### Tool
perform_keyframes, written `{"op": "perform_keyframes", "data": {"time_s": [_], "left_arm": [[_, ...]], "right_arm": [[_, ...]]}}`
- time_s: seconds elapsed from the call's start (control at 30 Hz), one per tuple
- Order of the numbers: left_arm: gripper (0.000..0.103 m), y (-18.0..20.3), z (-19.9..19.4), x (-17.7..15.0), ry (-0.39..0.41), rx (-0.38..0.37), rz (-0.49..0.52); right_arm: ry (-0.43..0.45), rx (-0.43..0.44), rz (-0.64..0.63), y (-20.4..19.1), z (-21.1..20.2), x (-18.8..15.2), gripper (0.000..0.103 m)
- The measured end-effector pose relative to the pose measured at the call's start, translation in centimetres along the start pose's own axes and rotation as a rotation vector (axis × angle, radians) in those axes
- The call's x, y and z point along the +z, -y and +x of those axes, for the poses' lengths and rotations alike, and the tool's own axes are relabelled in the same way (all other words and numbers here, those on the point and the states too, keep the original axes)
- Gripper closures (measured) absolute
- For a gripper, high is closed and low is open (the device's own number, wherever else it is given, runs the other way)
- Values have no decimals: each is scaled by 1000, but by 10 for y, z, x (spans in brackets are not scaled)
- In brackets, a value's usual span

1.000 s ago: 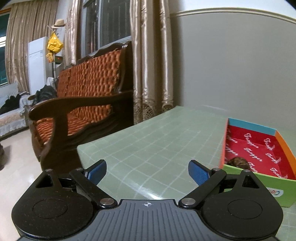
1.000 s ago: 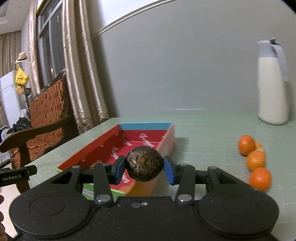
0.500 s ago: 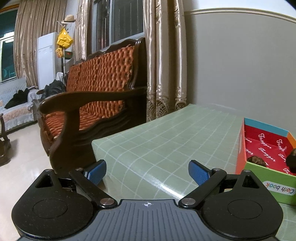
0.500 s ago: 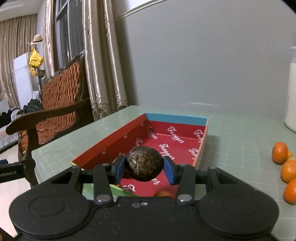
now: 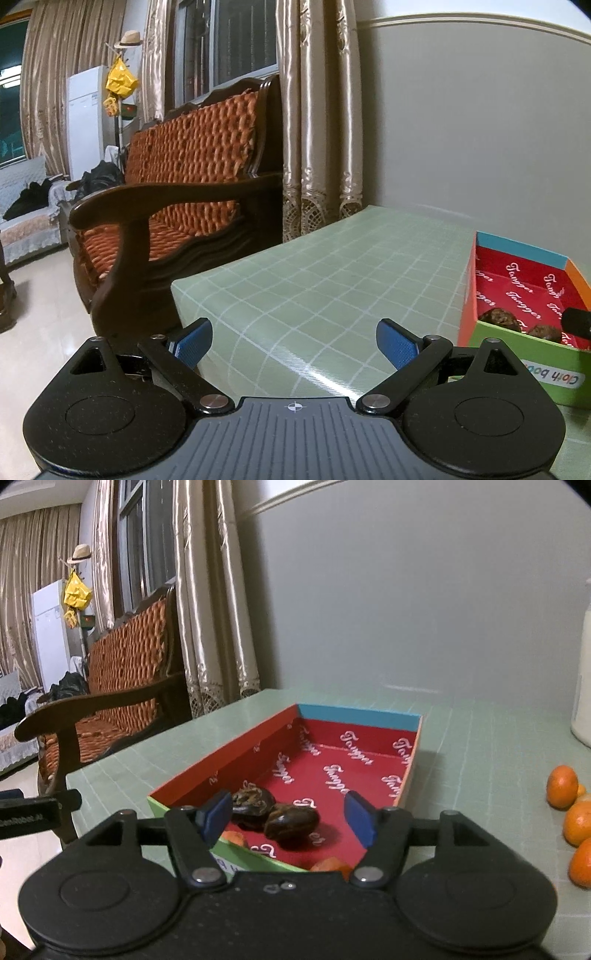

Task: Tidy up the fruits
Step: 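Carry the brown fruit with the right tool into the box and release, then move the left tool to the small tangerine and close on it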

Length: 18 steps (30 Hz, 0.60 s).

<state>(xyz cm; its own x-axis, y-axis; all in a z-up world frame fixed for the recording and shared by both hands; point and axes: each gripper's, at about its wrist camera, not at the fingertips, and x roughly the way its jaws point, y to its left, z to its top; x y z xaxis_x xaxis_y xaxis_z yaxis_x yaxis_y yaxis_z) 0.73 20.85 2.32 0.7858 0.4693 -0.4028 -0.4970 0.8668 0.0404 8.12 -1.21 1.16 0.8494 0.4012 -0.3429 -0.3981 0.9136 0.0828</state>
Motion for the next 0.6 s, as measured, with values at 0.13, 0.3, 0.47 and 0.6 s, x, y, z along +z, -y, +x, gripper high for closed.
{"op": "perform_keyframes", "data": {"time_s": [0.13,0.3,0.47,0.6], "left_arm": [[8,10,-2,1,1,-17,10],[8,27,-7,2,8,-47,38],[8,47,-15,2,26,-74,74],[8,64,-21,1,35,-98,104]], "right_arm": [[20,-20,2,7,-9,2,32],[50,-66,5,24,-26,3,23],[86,-124,-18,40,-44,-1,22],[126,-176,1,56,-57,-8,19]]}}
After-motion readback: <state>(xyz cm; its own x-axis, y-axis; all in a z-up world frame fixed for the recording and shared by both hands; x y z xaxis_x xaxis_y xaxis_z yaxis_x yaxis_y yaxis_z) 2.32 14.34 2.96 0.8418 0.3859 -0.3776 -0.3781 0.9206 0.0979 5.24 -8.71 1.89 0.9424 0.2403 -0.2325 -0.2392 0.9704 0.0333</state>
